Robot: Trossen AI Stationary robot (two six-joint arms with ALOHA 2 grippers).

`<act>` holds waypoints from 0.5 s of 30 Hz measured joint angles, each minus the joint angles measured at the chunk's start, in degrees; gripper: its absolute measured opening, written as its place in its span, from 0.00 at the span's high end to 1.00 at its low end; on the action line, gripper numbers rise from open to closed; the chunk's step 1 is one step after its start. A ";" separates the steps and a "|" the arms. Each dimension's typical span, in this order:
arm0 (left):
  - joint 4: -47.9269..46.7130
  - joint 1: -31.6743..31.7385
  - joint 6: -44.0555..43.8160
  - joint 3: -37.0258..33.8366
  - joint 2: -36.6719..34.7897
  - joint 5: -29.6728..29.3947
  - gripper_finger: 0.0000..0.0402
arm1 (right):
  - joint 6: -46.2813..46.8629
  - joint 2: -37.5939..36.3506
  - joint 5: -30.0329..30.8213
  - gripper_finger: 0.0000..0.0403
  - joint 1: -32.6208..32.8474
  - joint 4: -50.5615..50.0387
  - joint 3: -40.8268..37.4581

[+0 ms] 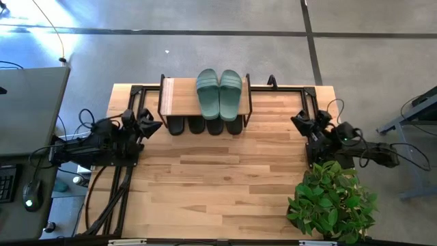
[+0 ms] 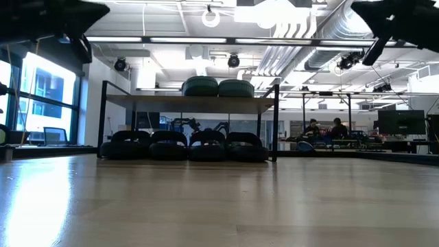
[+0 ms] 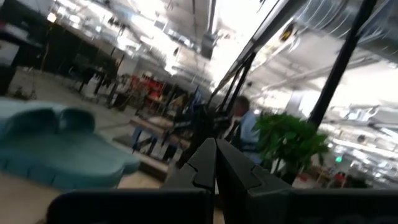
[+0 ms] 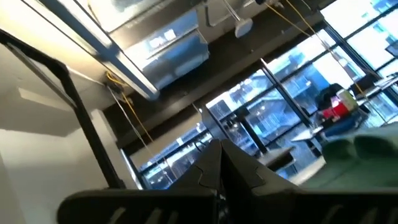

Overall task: Pick and place slides into the shelf
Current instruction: Return to Home Position

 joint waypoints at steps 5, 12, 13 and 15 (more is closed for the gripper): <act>-6.55 0.01 0.37 0.00 0.00 -0.26 1.00 | -2.02 0.02 0.09 1.00 0.00 -6.11 0.04; -17.48 0.00 4.51 0.00 0.00 -1.53 1.00 | -15.08 -0.02 0.05 1.00 -0.01 -20.09 0.07; -18.78 0.01 4.79 0.00 0.00 -2.67 1.00 | -17.54 -0.02 0.05 1.00 0.00 -22.76 0.07; -21.09 0.01 4.85 0.00 0.00 -5.60 1.00 | -23.19 -0.02 0.06 1.00 0.00 -27.13 0.07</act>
